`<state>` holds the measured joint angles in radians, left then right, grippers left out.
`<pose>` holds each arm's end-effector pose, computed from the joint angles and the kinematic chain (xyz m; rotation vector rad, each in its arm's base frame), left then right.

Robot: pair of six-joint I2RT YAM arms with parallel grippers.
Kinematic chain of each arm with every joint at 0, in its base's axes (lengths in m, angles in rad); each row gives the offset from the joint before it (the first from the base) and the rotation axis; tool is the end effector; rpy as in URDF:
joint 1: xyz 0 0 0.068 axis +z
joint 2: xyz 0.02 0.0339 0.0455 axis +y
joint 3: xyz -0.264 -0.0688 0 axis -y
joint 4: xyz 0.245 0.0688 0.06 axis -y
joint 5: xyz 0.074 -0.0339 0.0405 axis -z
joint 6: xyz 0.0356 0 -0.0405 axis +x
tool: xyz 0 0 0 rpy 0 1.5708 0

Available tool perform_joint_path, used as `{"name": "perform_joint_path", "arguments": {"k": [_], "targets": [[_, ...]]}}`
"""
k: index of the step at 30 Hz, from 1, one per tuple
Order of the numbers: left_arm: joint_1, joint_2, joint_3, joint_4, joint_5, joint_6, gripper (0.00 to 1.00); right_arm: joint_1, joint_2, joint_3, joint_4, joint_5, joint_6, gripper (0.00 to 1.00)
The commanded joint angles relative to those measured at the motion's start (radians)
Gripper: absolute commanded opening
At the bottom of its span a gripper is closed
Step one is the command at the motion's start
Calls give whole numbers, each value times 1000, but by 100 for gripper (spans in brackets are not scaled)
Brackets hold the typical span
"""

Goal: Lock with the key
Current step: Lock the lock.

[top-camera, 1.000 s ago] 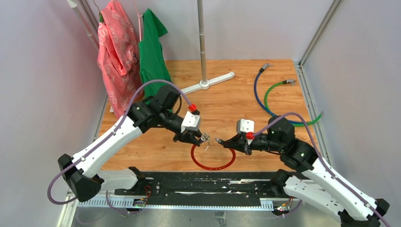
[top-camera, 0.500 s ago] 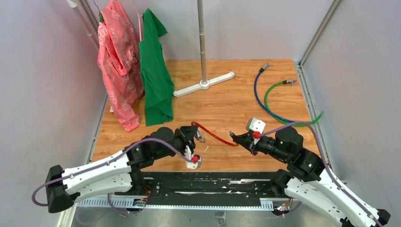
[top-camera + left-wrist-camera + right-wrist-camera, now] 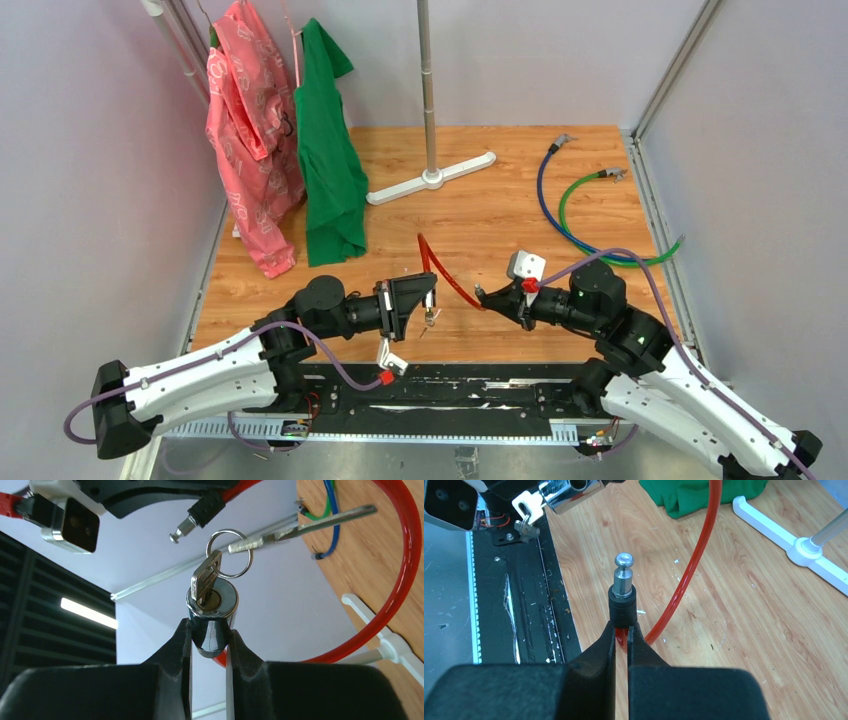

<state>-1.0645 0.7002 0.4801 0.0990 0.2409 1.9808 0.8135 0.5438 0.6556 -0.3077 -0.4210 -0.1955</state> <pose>0.0789 -0.1599 0.2756 1.7087 -0.1003 0.4819 0.0824 0.1083 0.3163 -1.1434 1.4192 0.8136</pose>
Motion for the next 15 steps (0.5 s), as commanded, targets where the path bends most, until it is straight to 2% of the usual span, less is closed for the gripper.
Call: {"name": "perform_joint_path", "arguments": {"k": [1,4,6,7,8,9,10,11,12,14,15], "targets": [[-6,1,16,93,103,182,0,14,-8,-13,40,-56,25,0],[-6,-1,19,93,105,135,0,13,-11,-14,36,-55,27,0],[-7,0,50,41,91,-45,0,15,-13,-14,35,-52,20,0],[-6,4,140,-103,69,-180,0,13,-9,-12,33,-52,12,0],[-5,36,250,-306,56,-421,0,13,-1,-5,25,-62,4,0],[-2,106,389,-517,65,-540,0,13,10,-1,20,-75,0,0],[6,185,502,-698,110,-745,0,13,22,5,10,-91,-4,0],[20,247,579,-854,189,-845,0,13,32,9,2,-102,-5,0],[37,283,615,-961,293,-944,0,13,38,8,-3,-109,-5,0],[101,322,631,-992,447,-1204,0,13,37,-12,12,-106,3,0],[175,348,643,-1000,518,-1286,0,15,32,-27,31,-103,10,0]]}}
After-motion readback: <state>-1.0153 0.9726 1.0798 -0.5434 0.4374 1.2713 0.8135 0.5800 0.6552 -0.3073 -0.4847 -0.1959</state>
